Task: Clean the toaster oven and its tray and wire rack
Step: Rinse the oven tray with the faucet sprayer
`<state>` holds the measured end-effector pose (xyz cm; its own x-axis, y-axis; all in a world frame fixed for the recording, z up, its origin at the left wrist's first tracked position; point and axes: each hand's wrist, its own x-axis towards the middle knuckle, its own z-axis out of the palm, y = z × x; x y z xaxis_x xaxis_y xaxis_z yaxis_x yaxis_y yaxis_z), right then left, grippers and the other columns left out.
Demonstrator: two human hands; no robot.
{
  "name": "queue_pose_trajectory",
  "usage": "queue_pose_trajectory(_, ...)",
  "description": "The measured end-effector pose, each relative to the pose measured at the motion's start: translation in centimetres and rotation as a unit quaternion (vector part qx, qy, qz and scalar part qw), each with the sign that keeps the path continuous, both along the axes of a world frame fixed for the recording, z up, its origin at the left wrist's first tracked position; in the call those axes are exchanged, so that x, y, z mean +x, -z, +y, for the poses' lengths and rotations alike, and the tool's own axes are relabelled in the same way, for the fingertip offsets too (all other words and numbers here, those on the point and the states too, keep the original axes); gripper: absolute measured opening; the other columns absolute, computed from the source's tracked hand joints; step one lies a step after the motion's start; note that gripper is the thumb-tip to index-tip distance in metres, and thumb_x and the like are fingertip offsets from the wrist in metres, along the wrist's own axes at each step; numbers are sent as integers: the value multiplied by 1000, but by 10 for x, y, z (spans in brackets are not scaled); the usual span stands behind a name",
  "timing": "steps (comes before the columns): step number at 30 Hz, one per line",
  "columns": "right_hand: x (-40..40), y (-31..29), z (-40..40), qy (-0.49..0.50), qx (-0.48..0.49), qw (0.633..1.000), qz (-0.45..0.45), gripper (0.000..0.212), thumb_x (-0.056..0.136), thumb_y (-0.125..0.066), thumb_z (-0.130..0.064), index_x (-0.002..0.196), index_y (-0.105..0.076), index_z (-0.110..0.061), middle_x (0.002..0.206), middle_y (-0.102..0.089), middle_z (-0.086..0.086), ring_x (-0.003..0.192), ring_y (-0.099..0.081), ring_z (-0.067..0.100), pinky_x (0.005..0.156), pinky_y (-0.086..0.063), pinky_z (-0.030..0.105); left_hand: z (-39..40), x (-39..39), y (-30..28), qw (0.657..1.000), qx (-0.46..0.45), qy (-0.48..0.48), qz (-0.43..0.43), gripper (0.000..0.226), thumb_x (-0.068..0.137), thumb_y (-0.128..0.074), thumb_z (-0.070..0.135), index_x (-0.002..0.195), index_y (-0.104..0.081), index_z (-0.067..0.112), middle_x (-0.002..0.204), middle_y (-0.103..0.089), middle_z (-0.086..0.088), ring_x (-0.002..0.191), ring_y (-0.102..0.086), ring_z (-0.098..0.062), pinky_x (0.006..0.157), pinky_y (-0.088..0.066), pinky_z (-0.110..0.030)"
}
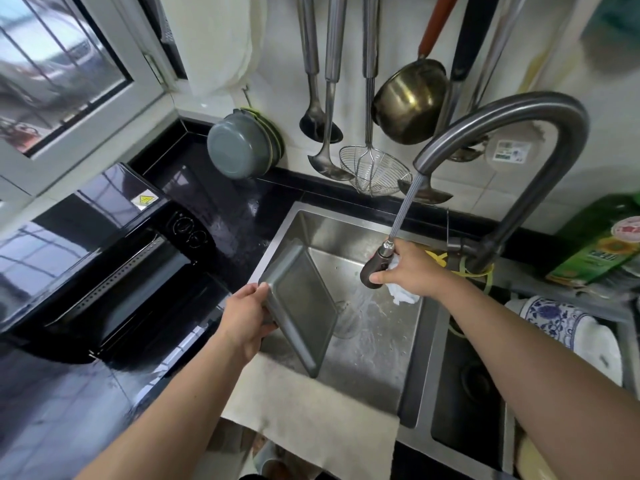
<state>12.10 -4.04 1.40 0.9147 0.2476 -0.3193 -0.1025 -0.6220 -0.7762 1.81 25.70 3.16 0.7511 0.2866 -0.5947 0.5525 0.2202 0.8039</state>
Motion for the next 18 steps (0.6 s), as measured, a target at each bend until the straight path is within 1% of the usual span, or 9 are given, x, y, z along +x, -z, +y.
queue_pose_trajectory(4,-11,11,6,-13,-27,999,-22,56,73,-86,-32,119,-54,-33,117,-62,-3,116,-55,22,104,-44,44,-7,4,17,1000,15,4,8,28,110,-50,22,82,-53,19,84,-64,-6,72,-61,-23,57,-52,-32)
queue_pose_trajectory(7,-17,13,9,-2,-110,991,-82,53,68,-87,-45,104,-51,-31,99,-62,-3,95,-58,21,87,-52,43,-9,9,32,1000,10,-1,25,25,110,-48,23,88,-55,17,92,-69,-9,80,-65,-25,59,-56,-34)
queue_pose_trajectory(9,-19,12,12,9,-145,983,-108,55,66,-86,-53,100,-48,-32,91,-59,-7,86,-57,20,75,-52,38,-8,12,42,999,3,-10,34,24,110,-49,22,88,-56,16,86,-68,-8,69,-64,-19,63,-58,-38)
queue_pose_trajectory(11,-23,10,16,19,-131,986,-100,55,65,-87,-54,98,-48,-33,87,-51,-14,82,-51,14,65,-42,30,-7,15,48,999,-6,-15,33,27,110,-50,20,82,-52,17,70,-63,-3,52,-58,-10,62,-60,-38)
queue_pose_trajectory(12,-26,8,21,19,-112,990,-87,53,64,-87,-53,96,-50,-34,86,-48,-18,79,-48,10,62,-37,25,-9,17,50,999,-11,-14,31,29,109,-52,19,80,-51,18,66,-64,-2,51,-58,-10,62,-60,-38)
queue_pose_trajectory(13,-28,7,27,13,-87,994,-68,52,62,-88,-53,93,-51,-35,85,-51,-16,78,-50,7,62,-37,22,-11,20,52,999,-16,-11,30,30,109,-53,18,78,-50,18,67,-66,-2,57,-63,-12,64,-61,-38)
queue_pose_trajectory(15,-33,4,45,1,-22,1000,-19,50,59,-88,-54,91,-56,-34,89,-64,-13,83,-61,5,70,-50,27,-20,23,56,999,-19,1,31,32,108,-54,18,76,-51,17,76,-71,-5,74,-69,-19,64,-61,-36)
queue_pose_trajectory(16,-34,3,55,3,5,1000,-5,49,59,-87,-53,92,-57,-32,90,-68,-13,84,-64,5,74,-53,29,-25,24,57,999,-14,13,31,31,108,-54,18,77,-53,16,78,-71,-7,77,-70,-21,64,-61,-34)
queue_pose_trajectory(18,-32,1,72,25,21,999,-13,46,60,-88,-51,89,-58,-30,88,-69,-13,81,-65,3,66,-50,23,-35,24,58,999,-4,39,33,27,108,-55,18,82,-57,13,77,-70,-6,73,-72,-19,65,-61,-33)
